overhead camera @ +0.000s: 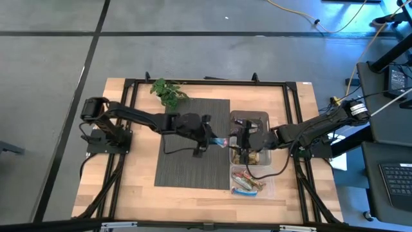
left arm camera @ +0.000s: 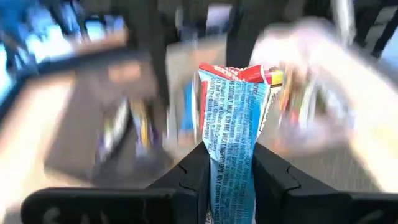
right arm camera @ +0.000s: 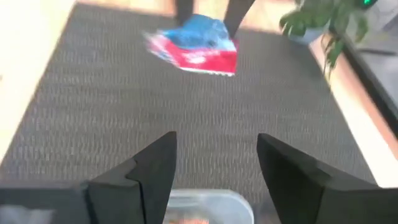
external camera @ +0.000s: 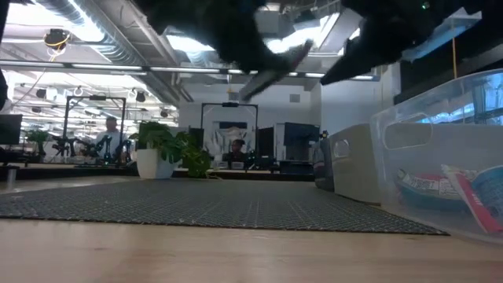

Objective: Pick and place Granola Bars by type
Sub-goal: Put the red granola bar into the transparent bin

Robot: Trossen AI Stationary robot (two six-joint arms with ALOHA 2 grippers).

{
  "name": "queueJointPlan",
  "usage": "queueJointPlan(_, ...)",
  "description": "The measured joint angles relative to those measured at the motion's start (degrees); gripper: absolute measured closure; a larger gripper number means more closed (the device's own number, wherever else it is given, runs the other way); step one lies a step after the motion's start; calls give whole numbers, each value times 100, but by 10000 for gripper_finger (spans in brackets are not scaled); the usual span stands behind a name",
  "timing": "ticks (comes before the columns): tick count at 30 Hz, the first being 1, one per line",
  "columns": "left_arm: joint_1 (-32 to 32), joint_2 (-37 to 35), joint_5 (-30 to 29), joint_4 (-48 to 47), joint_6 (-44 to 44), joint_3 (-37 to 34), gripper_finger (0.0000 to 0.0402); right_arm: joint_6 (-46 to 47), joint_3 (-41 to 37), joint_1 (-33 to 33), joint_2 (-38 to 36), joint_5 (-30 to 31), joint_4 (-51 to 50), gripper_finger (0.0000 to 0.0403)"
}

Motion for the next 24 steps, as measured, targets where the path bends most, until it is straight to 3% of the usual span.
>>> queueJointPlan(11, -260, -12, -16, 1976, -140, 4, 320, -454, -54, 0, 0, -57, 1406, 178)
queueJointPlan(18, -278, -14, -5, 2427, -89, 7, 325, -1023, -54, 2, 0, -527, 2455, 178)
queueJointPlan(24, -279, -14, -2, 2622, -97, 7, 320, -1168, -54, 2, 4, -554, 2818, 178)
